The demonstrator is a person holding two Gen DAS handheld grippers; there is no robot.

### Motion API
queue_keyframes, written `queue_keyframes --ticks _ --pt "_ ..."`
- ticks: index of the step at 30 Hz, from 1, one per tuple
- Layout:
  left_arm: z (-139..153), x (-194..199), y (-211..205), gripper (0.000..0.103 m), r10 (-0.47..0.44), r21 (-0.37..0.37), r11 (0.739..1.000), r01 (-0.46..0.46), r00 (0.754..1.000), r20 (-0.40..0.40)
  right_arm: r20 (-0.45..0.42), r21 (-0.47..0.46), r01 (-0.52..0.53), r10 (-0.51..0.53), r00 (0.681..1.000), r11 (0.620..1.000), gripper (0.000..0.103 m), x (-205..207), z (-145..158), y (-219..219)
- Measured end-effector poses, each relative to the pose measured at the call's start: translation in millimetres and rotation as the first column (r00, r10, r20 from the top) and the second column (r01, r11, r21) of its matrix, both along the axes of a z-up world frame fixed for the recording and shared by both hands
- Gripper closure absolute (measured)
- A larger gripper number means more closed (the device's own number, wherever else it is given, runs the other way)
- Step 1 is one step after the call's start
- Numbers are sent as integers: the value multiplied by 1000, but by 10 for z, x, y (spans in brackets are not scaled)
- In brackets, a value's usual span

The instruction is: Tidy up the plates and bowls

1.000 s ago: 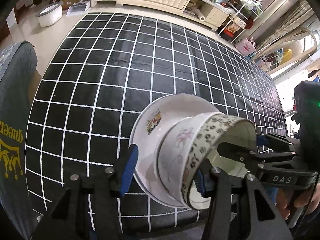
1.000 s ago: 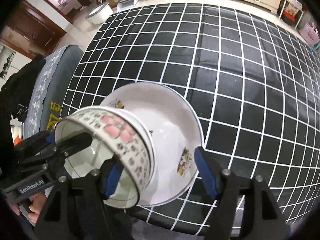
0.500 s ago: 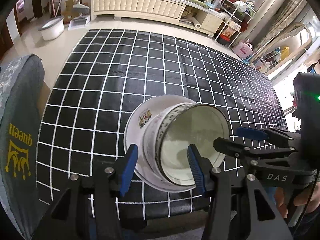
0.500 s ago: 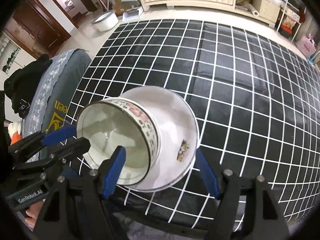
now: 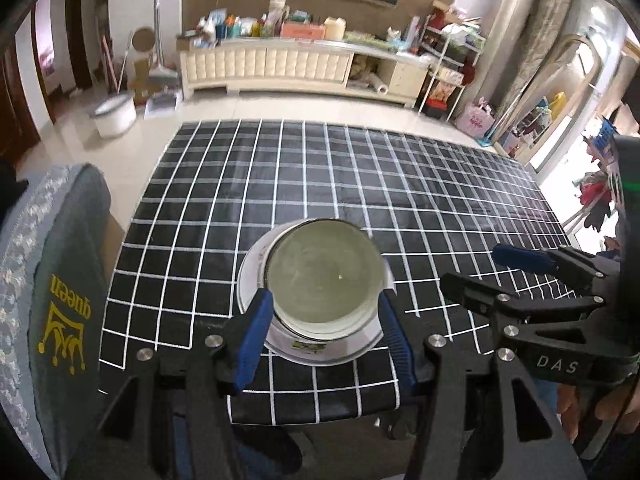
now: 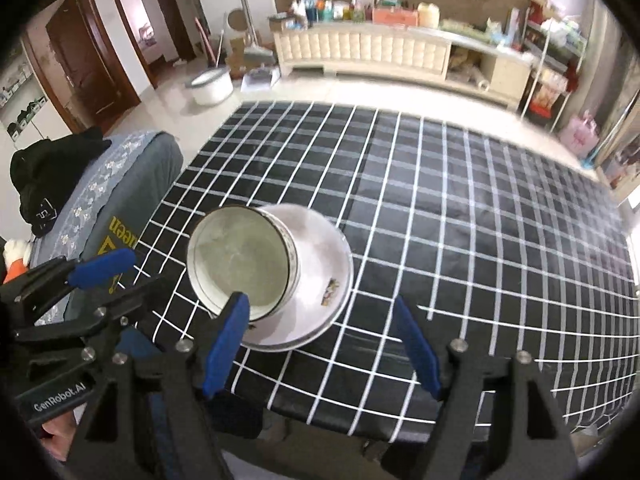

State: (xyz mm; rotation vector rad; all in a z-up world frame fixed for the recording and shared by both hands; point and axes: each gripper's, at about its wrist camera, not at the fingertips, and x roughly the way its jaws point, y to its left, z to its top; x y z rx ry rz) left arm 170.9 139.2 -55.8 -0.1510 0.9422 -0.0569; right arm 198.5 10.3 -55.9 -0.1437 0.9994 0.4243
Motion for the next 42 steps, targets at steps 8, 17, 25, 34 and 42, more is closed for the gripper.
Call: queue_keyframes --ticks 8,17,25,34,42 --pt "218 -407 -286 51 15 104 994 -25 995 99 193 7 70 -70 979 998 5 -490 344 -263" --pt "368 -832 -423 21 13 118 992 -35 984 180 297 35 154 -158 942 987 0 -973 513 -563" --pt "567 -1247 -521 0 13 124 991 -53 953 302 375 13 189 -180 909 982 0 -1310 667 -671" --pt "698 -1447 -572 0 19 136 988 -70 938 345 420 9 196 -182 889 981 0 -1543 732 -707" --pt "727 -1540 -549 0 20 126 990 -68 938 347 448 32 192 -186 874 981 0 -1659 788 -714"
